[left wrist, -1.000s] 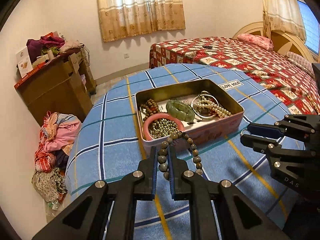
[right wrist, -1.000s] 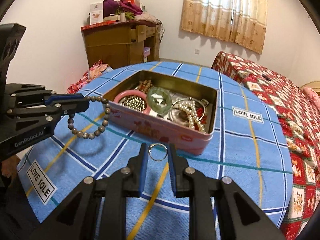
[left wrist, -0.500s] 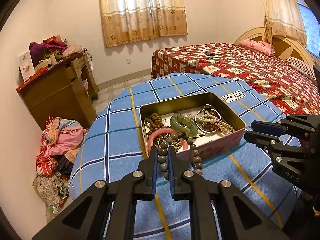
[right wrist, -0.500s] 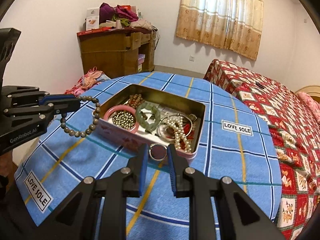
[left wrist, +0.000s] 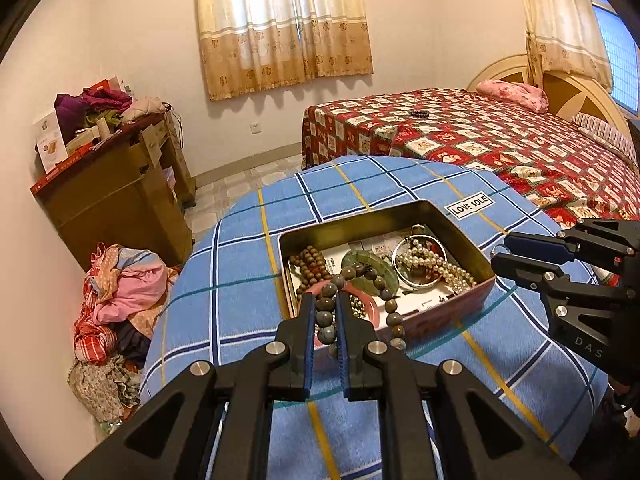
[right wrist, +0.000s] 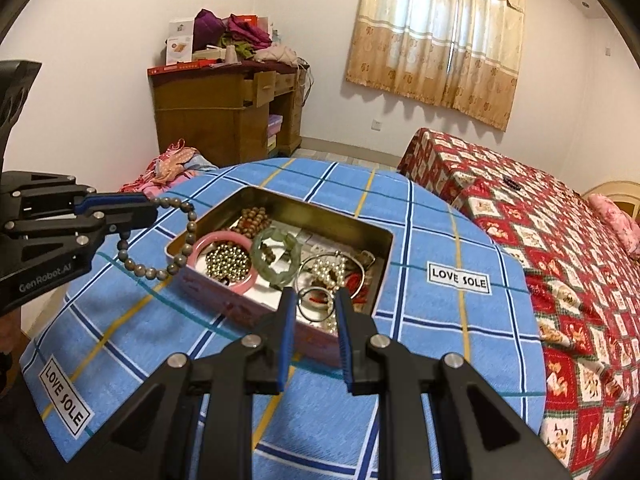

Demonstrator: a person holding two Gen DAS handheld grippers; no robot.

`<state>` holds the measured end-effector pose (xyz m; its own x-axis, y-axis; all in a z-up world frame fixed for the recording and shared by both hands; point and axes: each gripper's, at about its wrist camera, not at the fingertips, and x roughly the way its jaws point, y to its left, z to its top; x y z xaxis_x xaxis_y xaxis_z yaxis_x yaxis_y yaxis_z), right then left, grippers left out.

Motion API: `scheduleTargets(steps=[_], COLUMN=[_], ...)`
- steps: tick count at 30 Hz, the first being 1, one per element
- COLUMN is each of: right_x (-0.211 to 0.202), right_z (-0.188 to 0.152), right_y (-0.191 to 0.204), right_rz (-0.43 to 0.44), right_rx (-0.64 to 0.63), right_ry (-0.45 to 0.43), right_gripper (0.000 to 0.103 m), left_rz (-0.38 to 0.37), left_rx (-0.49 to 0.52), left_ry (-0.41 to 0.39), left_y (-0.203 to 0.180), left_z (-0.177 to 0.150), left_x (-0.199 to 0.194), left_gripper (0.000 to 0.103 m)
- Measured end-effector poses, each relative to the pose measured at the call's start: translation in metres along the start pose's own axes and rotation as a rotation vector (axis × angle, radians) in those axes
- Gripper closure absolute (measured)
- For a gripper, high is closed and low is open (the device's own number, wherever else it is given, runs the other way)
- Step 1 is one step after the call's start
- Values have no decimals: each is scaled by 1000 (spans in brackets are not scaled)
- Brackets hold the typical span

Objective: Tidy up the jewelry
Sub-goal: 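Carry the grey bead bracelet and silver ring over the tin with both grippers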

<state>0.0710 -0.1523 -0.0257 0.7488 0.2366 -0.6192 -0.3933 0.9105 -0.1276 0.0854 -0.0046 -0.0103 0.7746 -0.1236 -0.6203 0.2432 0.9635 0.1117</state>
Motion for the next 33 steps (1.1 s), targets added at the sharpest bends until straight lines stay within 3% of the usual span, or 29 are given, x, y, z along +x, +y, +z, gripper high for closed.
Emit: scheduleTargets(steps=[33], right_x=[20], right_z=[25], right_y=[-15], right_rz=[-24], right_rx=[-16], right_ry=[-7], right_gripper=[81], left_rz=[17], left_rx=[22], left_ry=[3], left_y=[5], left_z=[32], left_x=[29], left_gripper=[94])
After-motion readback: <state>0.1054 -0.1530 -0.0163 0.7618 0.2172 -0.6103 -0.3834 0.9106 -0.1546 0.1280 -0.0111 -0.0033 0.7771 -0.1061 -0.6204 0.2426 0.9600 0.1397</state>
